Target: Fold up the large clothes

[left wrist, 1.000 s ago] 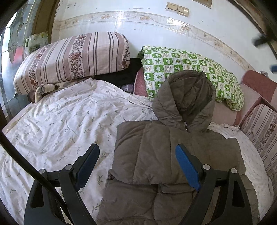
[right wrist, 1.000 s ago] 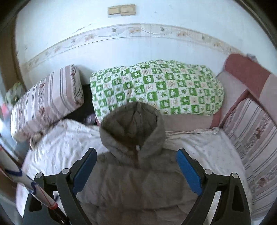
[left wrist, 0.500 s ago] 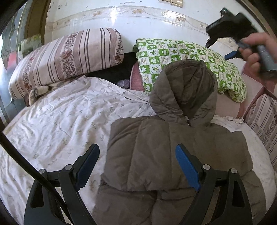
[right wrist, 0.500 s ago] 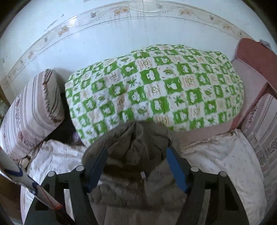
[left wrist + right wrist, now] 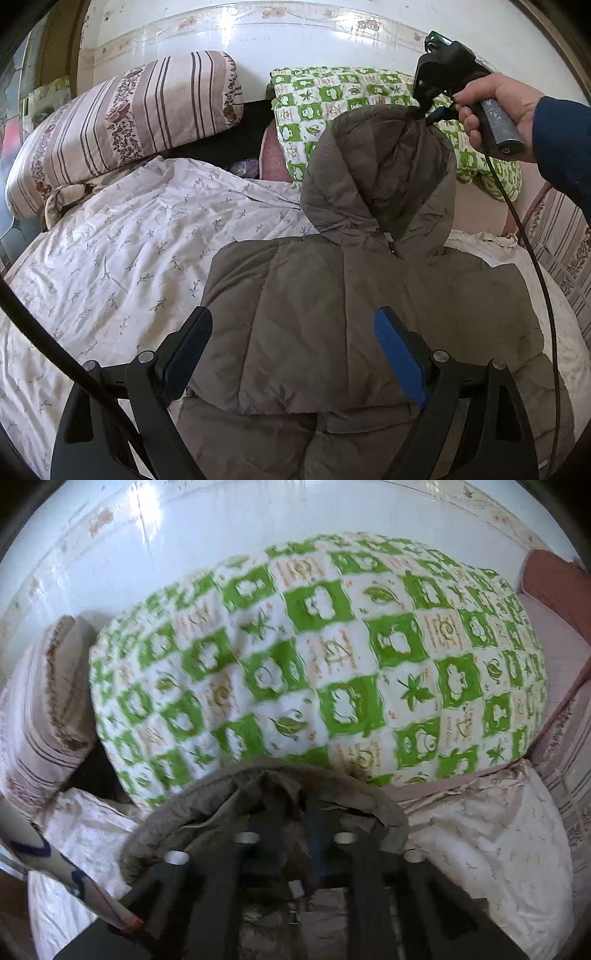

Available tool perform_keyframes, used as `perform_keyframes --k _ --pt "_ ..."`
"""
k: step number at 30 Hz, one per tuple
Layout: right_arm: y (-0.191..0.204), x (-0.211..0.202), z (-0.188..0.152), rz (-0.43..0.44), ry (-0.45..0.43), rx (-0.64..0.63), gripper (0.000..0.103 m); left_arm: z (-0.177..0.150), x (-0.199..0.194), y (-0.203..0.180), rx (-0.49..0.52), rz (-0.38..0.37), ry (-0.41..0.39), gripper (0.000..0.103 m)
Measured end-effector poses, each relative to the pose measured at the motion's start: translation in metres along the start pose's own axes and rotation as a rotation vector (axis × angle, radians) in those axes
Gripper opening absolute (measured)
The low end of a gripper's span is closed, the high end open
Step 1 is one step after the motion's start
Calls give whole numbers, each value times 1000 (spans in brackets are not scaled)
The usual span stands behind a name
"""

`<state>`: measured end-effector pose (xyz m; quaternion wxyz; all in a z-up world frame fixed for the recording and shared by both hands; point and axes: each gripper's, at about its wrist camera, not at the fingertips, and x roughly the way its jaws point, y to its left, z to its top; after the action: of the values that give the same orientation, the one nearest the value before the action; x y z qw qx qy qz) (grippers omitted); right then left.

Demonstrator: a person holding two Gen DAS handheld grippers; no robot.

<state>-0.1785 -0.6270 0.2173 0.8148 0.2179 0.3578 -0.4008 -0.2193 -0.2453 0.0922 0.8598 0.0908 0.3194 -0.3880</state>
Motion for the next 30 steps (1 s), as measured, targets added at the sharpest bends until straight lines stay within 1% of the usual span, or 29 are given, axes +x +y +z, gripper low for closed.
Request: perform_keyframes --k 3,7,11,15,18,21,23,25,28,30 --pt "-6 -15 -8 21 -61 9 3 0 2 1 2 2 2 89" --pt "-19 -44 -25 45 -110 -3 2 1 3 6 -26 -3 4 89" --pt "-35 -88 -55 104 -159 -3 2 2 1 9 -41 -5 1 89" --pt "-41 -127 -97 170 -187 -20 2 3 -1 11 -49 -2 -6 89" --pt "-42 -154 -142 208 -200 -52 2 3 -2 13 -57 -1 -6 89" --pt "-44 -172 -186 240 -205 -72 2 3 -4 15 -68 -5 -17 89" --pt "-48 -177 -218 261 -190 -70 2 4 -7 16 -73 -4 -29 89" --pt "-53 -174 -255 274 -155 -67 2 5 -8 17 -79 -4 -38 89" --pt "-57 -160 -299 262 -102 -77 1 5 -10 19 -91 -10 -49 89" --pt "-57 -142 -325 261 -38 -90 1 5 -9 19 -96 -18 -46 89"
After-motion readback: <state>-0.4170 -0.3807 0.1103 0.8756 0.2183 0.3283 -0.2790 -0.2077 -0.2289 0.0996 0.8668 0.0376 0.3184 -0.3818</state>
